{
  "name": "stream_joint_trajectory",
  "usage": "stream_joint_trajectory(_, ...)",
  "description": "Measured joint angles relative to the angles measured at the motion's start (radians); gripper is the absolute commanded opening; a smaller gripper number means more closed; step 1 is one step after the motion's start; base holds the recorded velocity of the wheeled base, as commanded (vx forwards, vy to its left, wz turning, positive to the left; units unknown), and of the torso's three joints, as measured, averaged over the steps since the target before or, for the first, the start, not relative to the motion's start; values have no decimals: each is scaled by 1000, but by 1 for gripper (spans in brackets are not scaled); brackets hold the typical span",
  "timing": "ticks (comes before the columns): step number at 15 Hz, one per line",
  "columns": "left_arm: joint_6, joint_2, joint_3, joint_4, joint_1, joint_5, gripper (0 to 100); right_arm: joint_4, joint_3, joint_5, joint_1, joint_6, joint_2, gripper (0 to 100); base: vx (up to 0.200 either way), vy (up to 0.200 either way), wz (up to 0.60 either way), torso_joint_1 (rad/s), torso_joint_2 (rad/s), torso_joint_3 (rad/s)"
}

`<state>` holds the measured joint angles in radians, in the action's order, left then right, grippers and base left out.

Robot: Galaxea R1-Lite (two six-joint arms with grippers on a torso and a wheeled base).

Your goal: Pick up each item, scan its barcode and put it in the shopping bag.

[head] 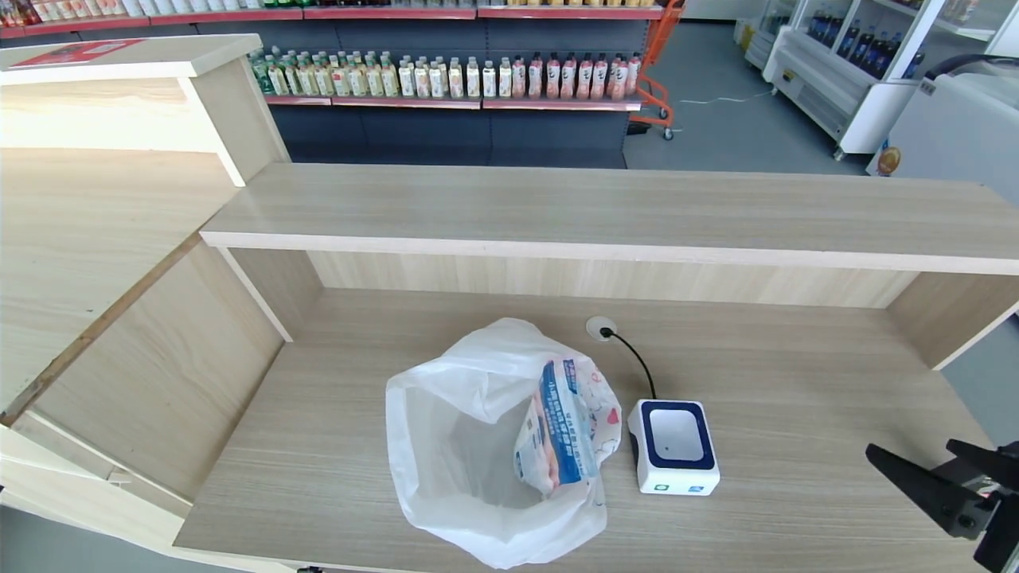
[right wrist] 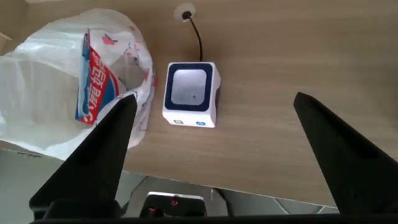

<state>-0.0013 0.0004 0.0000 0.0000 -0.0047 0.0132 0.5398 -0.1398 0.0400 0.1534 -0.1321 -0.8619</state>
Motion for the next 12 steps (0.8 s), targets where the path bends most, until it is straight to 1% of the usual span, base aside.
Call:
stream_joint_trajectory(2,0,0,0,0,0,0,100,-113,66,-9,-48,24,206,100,0,0,0,0,0,0)
stream_joint_trajectory(5,0,0,0,0,0,0,100,-373,113,-14,-132,54,517,100,0,0,0,0,0,0)
stream_joint_trajectory(6,0,0,0,0,0,0,100,-443,122,-24,-155,84,599,100,0,0,0,0,0,0)
stream_joint_trajectory(7,0,0,0,0,0,0,100,-499,131,-63,-176,124,665,100,0,0,0,0,0,0)
stream_joint_trajectory(9,0,0,0,0,0,0,100,-526,138,-102,-192,94,733,100,0,0,0,0,0,0)
stream_joint_trajectory(12,0,0,0,0,0,0,100,-526,139,-106,-198,73,776,100,0,0,0,0,0,0)
